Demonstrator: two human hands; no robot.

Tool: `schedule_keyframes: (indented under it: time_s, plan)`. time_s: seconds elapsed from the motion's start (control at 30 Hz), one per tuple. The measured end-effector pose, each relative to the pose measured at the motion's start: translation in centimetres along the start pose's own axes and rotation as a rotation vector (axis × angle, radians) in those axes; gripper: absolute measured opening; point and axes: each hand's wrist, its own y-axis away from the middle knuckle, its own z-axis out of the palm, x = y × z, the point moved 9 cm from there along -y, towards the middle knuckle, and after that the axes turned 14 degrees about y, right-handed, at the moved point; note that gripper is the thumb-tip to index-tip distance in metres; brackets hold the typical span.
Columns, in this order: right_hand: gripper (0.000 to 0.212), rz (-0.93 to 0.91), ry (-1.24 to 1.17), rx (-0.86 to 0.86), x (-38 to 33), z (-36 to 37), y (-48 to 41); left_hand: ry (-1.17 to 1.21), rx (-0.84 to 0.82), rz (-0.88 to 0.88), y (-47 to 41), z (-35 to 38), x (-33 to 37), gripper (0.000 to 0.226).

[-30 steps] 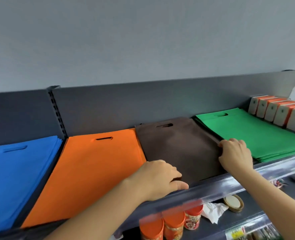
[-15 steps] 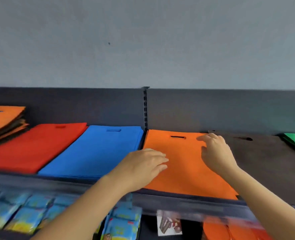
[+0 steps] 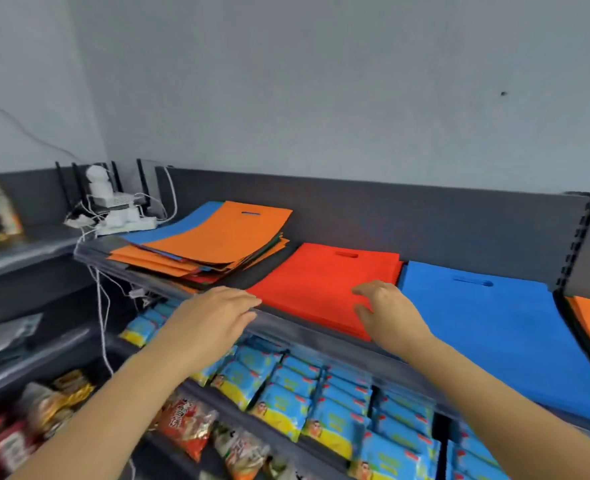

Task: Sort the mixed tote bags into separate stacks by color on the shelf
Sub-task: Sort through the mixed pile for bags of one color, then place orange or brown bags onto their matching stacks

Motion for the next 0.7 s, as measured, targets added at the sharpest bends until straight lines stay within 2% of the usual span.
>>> schedule_keyframes:
  time_s: [0.13, 0.3, 0.6, 0.7]
  plan:
    - [0.036, -0.117, -0.022, -0.013, -8.1, 1.6, -3.8, -0.022, 0.055, -0.104, 2.3, -2.6, -7.9, 0.041]
    - [0.038, -0.239, -0.062, -0.036, -15.4, 3.0, -8.1, -0.008, 0.108, -0.210, 3.1, -3.9, -14.4, 0.043]
    - [0.049, -0.398, -0.040, -0.151, -21.1, 6.7, -16.8, -0.002, 0.094, -0.207, -3.0, -3.5, -20.0, 0.048]
    - [0.033, -0.504, -0.006, -0.208, -22.3, 8.3, -19.4, 0.015, 0.051, -0.199, -6.3, -3.4, -21.4, 0.051]
